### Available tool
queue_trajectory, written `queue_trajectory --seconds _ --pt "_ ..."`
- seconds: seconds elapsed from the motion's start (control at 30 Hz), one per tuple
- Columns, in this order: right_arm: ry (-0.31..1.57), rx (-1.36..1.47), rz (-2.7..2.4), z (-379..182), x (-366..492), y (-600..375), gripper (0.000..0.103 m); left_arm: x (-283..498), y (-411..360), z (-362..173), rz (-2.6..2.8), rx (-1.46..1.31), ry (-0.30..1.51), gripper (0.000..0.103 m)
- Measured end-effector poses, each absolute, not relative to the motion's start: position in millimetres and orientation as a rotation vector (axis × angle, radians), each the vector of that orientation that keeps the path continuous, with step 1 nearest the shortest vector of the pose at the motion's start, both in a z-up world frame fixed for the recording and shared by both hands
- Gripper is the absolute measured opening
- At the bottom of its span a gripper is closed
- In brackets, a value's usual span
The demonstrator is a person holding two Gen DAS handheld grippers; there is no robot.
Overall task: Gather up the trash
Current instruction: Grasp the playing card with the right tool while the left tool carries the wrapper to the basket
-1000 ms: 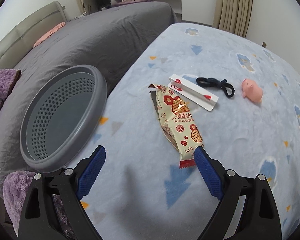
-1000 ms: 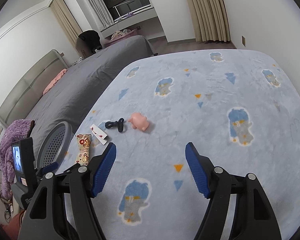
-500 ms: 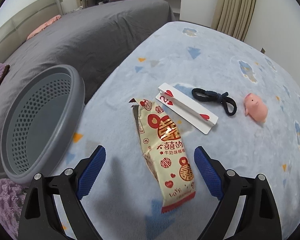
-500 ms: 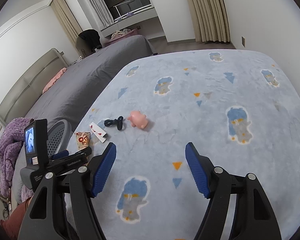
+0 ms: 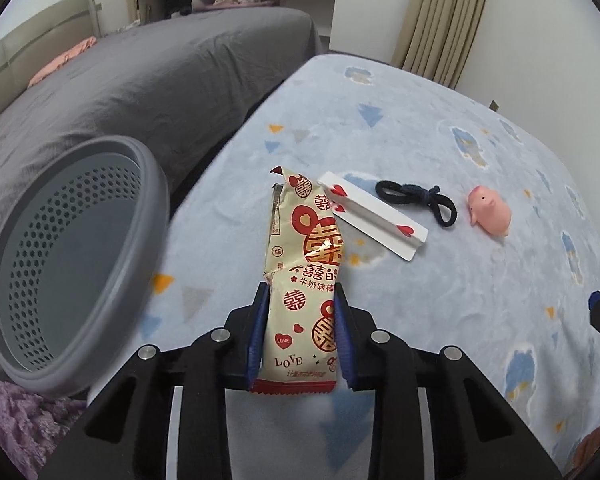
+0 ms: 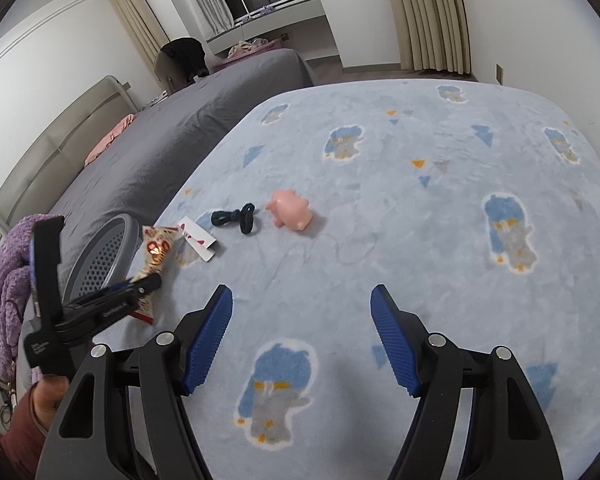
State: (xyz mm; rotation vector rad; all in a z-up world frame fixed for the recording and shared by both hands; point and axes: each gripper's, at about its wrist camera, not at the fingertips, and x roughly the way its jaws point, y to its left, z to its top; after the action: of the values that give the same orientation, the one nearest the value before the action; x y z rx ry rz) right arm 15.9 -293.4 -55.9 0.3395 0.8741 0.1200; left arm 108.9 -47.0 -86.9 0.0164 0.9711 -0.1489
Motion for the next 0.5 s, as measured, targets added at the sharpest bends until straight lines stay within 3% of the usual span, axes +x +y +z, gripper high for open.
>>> queue_trajectory --seconds 0.5 --pt "0.914 0.211 0.205 -71 70 -209 0.069 129 18 -41 -0.133 0.108 0.801 0.03"
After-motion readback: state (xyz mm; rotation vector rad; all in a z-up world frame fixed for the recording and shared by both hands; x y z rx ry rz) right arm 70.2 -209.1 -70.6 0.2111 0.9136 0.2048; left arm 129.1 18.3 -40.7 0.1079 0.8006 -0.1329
